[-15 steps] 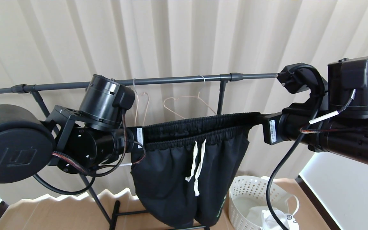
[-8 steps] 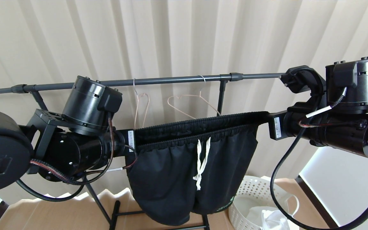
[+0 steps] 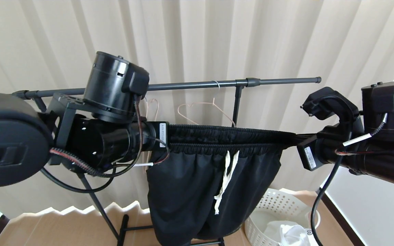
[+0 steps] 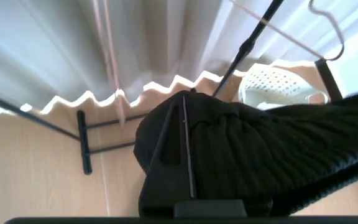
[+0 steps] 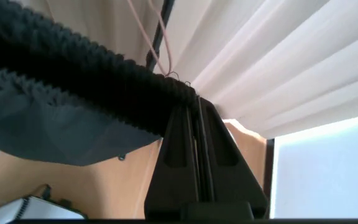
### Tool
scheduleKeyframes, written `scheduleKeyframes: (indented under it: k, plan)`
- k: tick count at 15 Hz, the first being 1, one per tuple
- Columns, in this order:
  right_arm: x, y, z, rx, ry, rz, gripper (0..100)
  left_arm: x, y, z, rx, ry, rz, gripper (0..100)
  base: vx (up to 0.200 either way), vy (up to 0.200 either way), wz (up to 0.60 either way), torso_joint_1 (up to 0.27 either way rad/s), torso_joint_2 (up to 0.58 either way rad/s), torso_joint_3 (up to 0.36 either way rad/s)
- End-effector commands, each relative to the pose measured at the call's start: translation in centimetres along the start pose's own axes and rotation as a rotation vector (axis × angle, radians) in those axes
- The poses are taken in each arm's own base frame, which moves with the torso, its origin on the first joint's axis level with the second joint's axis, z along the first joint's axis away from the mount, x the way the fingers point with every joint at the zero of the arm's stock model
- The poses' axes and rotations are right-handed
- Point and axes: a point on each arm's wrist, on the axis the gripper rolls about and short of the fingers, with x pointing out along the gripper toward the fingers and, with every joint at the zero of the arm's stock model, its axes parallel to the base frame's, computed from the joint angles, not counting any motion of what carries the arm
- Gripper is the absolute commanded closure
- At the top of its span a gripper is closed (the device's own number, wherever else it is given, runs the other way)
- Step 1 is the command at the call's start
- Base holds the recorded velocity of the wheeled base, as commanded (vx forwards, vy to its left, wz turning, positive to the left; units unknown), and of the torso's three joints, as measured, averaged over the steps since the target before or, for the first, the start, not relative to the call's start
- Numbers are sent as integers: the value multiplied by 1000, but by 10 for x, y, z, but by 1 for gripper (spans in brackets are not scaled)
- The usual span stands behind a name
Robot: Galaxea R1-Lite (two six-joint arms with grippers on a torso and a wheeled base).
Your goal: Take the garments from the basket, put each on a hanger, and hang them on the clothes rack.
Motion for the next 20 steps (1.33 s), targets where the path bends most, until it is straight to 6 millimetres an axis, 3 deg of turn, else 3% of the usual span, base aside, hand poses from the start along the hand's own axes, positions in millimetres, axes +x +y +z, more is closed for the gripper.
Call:
scheduleKeyframes:
  k: [1,5,10,17,20]
  plan:
    - [-17,-4,-7,-45,-21,9,100,29,-20,12,15,-10,-8,100,0,0,0,0,0,0]
    - [-40,8,-14,-133,-59,154,100,58,-23,35,-29,-58,17,100,0,0,0,0,0,0]
    - [-54,54,-22,-215,-45,403,100,86,-27,66,-87,-149,25,100,0,0,0,0,0,0]
    - [-47,141,-20,-21,11,618,100,87,-31,79,-97,-194,14,100,0,0,0,0,0,0]
    - [-45,153,-16,26,-28,642,100,85,-32,82,-98,-204,12,100,0,0,0,0,0,0]
